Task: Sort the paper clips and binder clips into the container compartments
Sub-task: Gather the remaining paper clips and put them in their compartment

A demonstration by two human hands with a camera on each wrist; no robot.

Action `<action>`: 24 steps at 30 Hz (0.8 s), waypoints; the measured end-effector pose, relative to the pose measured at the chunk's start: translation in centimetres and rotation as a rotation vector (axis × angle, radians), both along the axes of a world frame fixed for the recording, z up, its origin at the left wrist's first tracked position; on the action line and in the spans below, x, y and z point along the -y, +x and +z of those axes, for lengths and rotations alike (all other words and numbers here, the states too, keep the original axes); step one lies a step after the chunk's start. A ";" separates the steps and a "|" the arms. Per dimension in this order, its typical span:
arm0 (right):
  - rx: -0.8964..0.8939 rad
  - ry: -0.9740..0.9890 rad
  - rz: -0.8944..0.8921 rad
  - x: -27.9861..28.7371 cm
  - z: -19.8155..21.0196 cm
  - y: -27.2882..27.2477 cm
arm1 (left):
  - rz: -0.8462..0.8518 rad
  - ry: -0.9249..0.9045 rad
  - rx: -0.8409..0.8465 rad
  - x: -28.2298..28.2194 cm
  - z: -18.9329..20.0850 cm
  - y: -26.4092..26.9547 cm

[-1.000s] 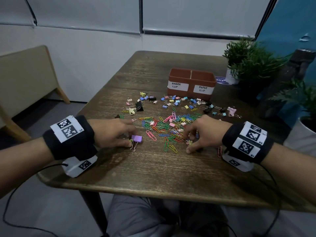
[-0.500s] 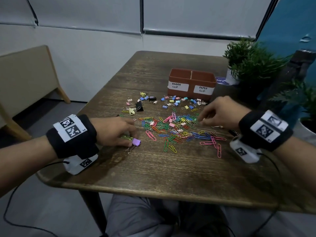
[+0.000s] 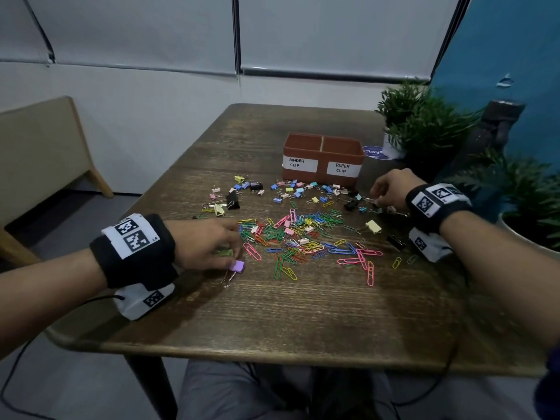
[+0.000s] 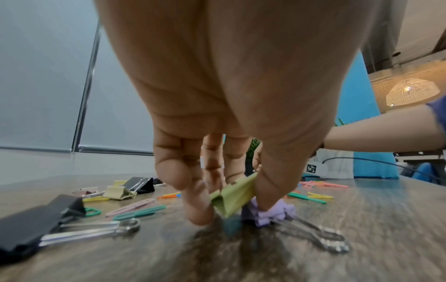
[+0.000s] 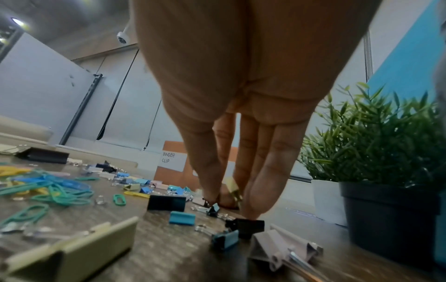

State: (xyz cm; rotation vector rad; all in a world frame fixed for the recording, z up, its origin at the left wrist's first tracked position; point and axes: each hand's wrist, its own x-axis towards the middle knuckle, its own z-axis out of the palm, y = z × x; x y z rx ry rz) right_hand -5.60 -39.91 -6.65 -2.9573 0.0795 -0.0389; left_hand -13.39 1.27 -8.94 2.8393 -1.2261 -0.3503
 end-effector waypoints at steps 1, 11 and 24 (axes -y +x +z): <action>-0.021 -0.007 0.015 0.0 -0.2 0.0 | -0.003 -0.021 0.000 -0.1 0.2 -0.1; -0.196 -0.106 0.066 -1.2 -1.0 -2.8 | -0.067 -0.073 0.002 0.5 0.5 -1.5; -0.083 0.008 0.302 -3.7 0.1 -3.7 | -0.025 -0.117 -0.057 1.7 1.2 -1.0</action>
